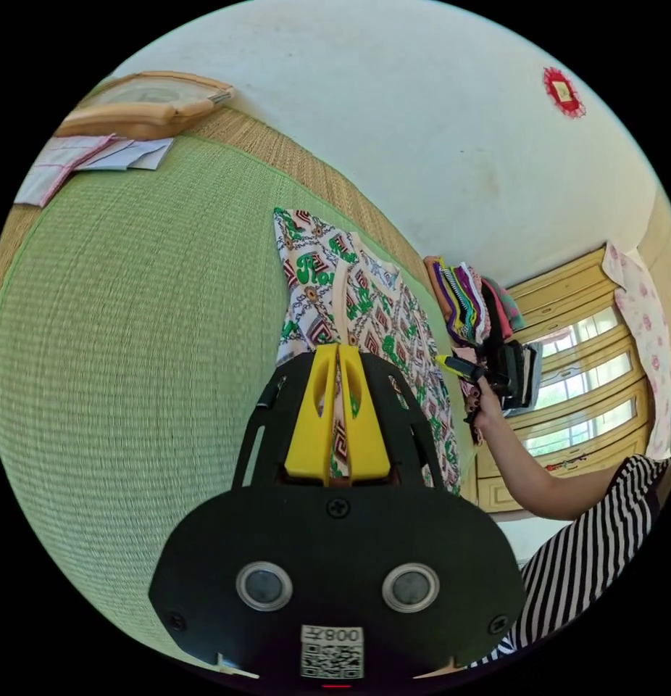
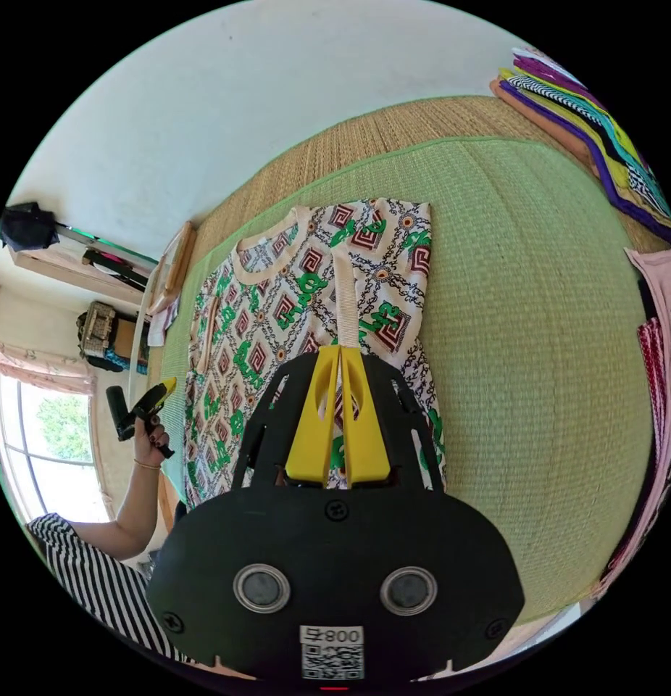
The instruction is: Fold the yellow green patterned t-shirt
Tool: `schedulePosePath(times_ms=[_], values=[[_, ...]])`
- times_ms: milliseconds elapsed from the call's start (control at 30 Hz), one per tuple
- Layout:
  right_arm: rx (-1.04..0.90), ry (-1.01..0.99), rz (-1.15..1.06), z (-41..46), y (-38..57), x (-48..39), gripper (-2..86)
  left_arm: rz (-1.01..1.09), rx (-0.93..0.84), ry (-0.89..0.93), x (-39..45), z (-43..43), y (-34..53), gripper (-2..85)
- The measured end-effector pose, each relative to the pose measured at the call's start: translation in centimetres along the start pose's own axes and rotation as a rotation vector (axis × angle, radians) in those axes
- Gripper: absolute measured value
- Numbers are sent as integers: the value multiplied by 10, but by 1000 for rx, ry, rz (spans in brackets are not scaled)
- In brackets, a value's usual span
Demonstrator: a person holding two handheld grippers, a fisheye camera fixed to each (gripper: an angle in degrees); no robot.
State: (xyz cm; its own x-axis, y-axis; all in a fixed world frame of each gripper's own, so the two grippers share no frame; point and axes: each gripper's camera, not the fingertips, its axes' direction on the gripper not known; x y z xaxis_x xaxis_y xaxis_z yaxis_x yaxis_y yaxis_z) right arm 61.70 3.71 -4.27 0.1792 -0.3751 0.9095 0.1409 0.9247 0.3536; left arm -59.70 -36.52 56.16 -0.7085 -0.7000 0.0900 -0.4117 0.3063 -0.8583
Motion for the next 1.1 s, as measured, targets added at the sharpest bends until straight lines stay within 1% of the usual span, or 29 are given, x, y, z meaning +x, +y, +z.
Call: schedulePosePath(times_ms=[100,300,467,533,767,900,1100], values=[[36,-69,13,-46,28,2,1,-3,-42,-6,2,-22,32,10],[-8,-113,51,-115,130,21,5,-114,-144,-37,-9,-70,124,28],[-27,-195,197,-157,238,57,20,-244,-140,-28,-13,-110,201,46],[-18,-229,246,-170,268,68,26,-265,-152,-11,-13,-116,220,54],[-16,-305,308,-202,336,85,64,-225,-275,-42,2,-108,267,77],[-17,-332,318,-210,355,88,74,-184,-287,-86,10,-104,281,78],[-25,-350,322,-216,377,89,81,-107,-355,-161,24,-92,296,77]])
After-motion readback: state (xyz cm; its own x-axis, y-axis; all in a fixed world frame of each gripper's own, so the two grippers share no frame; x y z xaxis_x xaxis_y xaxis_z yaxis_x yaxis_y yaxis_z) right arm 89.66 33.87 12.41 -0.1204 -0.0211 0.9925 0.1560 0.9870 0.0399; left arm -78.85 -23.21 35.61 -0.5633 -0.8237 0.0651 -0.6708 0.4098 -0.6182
